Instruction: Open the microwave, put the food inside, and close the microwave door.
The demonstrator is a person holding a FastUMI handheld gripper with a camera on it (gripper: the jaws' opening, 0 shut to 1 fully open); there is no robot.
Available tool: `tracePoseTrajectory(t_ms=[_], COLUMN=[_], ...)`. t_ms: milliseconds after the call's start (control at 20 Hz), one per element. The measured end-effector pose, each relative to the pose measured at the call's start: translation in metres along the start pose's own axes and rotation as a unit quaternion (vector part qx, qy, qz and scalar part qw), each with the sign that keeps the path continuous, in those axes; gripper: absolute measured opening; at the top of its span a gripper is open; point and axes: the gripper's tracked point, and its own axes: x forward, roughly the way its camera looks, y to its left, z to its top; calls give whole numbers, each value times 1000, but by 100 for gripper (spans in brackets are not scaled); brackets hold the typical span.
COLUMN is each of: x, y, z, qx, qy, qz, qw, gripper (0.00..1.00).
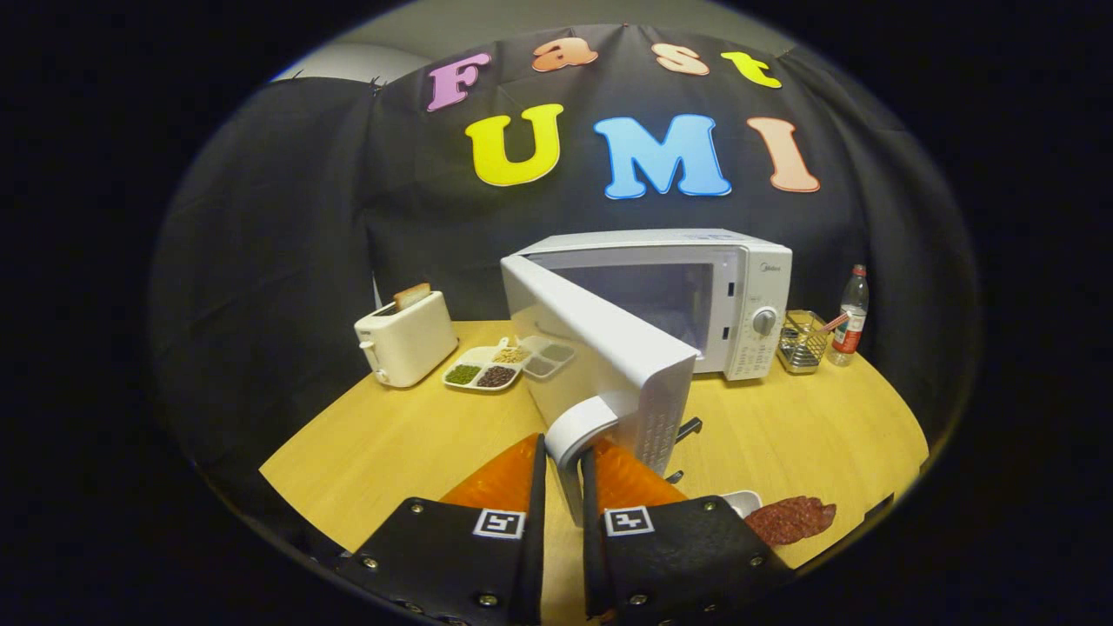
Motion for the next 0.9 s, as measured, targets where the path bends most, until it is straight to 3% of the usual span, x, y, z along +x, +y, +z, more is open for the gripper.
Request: tracePoseTrajectory(t_ms=[150, 400, 600, 800, 900], x=[-10, -11, -13, -14, -17], y=[35, 60, 80, 115, 138], z=[-8, -12, -14, -17, -20], qx=[-12, -16, 14, -1, 12], qy=[0, -4, -14, -6, 3], qz=[25, 10, 6, 50, 115], qw=[1000, 1000, 1000, 999, 993], gripper=[21, 21, 21, 21, 22])
